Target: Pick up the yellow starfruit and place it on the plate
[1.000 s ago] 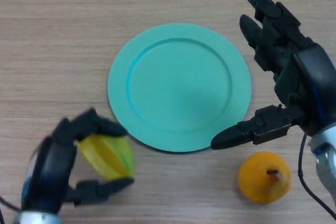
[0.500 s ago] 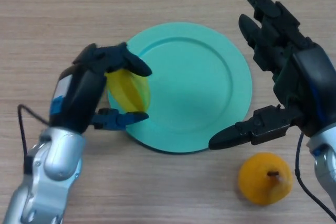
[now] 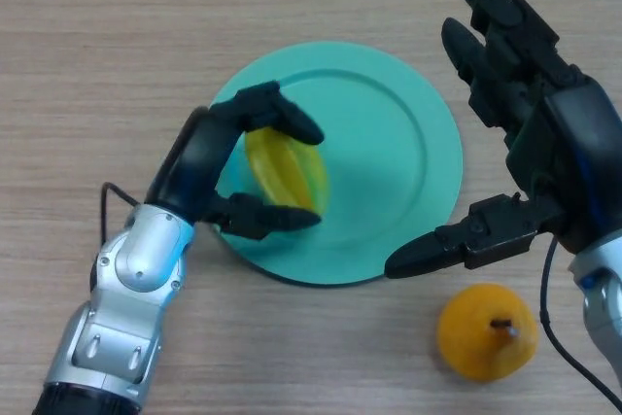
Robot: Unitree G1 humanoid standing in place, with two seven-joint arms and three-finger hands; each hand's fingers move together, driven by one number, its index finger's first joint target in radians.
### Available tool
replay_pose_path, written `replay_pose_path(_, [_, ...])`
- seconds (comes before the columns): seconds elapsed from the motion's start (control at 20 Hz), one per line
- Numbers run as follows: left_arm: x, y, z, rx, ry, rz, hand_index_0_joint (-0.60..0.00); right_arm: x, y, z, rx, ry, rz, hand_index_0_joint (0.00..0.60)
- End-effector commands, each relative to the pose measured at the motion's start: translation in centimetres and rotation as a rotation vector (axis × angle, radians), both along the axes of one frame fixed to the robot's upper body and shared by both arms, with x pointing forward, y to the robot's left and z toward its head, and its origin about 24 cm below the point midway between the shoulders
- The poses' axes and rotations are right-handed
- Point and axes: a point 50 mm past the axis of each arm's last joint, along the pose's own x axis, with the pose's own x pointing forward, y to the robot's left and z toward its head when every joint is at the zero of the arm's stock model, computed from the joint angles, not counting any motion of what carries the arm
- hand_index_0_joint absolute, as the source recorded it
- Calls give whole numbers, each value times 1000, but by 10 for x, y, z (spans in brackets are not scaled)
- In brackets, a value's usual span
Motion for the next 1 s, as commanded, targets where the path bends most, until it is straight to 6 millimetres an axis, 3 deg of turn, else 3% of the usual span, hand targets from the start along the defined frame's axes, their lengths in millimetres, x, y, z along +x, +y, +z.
replay_pose_path(0.05, [4, 3, 34, -40, -151, -38, -200, -10, -1, 27, 35, -182, 4, 0])
replay_pose_path(0.1, [7, 4, 36, -15, -142, -48, -57, -10, 0, 28, 35, -182, 7, 0])
replay_pose_path(0.15, [9, 5, 37, -3, -142, -51, 0, -10, 1, 28, 34, -182, 10, 0])
replay_pose_path(0.35, [10, 19, 63, -35, -241, 16, 0, -12, 0, 30, 18, -174, 7, 0])
replay_pose_path(0.5, [-7, 36, 96, -75, -360, 27, 0, -12, -2, 31, 21, -180, -3, 0])
replay_pose_path(0.7, [-36, 58, 117, -153, -475, 5, 0, -12, -5, 29, 17, -180, -17, 0])
replay_pose_path(1.0, [-68, 76, 119, -244, -466, 14, 0, -12, -10, 25, 33, -162, -9, 0])
